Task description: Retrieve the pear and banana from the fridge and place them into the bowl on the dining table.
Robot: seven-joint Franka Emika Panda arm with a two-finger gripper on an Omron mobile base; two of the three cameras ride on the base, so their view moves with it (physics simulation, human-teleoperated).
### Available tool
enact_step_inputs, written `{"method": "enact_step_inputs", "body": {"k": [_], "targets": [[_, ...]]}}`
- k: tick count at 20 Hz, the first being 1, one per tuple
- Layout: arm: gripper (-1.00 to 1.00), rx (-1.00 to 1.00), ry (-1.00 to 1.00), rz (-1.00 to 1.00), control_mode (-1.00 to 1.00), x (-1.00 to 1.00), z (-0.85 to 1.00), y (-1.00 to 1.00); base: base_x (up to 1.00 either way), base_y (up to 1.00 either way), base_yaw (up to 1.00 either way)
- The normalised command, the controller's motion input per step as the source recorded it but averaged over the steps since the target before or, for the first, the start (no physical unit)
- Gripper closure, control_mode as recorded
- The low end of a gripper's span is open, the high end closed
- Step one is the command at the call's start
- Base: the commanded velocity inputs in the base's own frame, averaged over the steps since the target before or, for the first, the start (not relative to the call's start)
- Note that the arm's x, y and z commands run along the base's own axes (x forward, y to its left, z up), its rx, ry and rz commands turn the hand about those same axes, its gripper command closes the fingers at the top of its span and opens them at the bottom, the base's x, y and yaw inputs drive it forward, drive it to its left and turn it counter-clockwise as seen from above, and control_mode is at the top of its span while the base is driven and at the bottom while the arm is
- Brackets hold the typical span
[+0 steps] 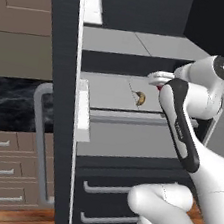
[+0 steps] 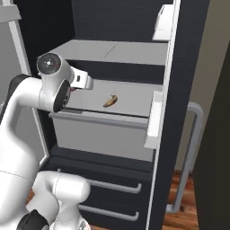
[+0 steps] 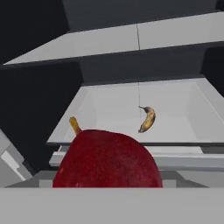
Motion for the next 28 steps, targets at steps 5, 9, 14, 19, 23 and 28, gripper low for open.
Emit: {"method": "enact_step_inputs", "body": {"k": [5, 9, 14, 19, 23, 28], "targets": [[1.0, 0.0, 0.0, 0.0, 1.0, 0.0, 0.0, 0.0, -0.37, 0.0, 0.15], [1.0, 0.0, 0.0, 0.0, 1.0, 0.0, 0.0, 0.0, -0.21, -0.15, 0.19], [1.0, 0.0, 0.0, 0.0, 1.0, 0.0, 0.0, 0.0, -0.24, -0.32, 0.27], [1.0, 0.0, 0.0, 0.0, 1.0, 0.0, 0.0, 0.0, -0.41, -0.41, 0.32], [1.0, 0.0, 0.0, 0.0, 1.0, 0.0, 0.0, 0.0, -0.48, -0.32, 0.33], [1.0, 0.0, 0.0, 0.0, 1.0, 0.0, 0.0, 0.0, -0.33, -0.08, 0.32]]}}
